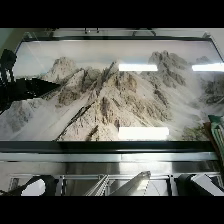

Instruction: Fold the shirts.

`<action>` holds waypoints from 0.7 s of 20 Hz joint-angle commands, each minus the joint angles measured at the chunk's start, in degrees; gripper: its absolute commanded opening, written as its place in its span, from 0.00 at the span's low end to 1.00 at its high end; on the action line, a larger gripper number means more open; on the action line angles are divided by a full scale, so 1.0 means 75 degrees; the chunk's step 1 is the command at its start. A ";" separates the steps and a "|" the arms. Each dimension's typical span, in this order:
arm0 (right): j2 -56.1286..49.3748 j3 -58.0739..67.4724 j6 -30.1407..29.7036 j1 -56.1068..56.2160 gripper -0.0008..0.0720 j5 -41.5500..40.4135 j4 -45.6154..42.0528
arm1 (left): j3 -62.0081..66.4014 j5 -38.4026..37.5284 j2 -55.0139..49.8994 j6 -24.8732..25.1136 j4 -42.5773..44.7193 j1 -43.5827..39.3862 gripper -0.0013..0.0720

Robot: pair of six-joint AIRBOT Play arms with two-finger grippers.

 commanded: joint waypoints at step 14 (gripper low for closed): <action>0.0813 0.1285 -0.0874 0.8309 0.03 -0.2296 0.5453 | 0.0615 0.0399 0.0714 -0.0886 0.1597 -0.0192 0.01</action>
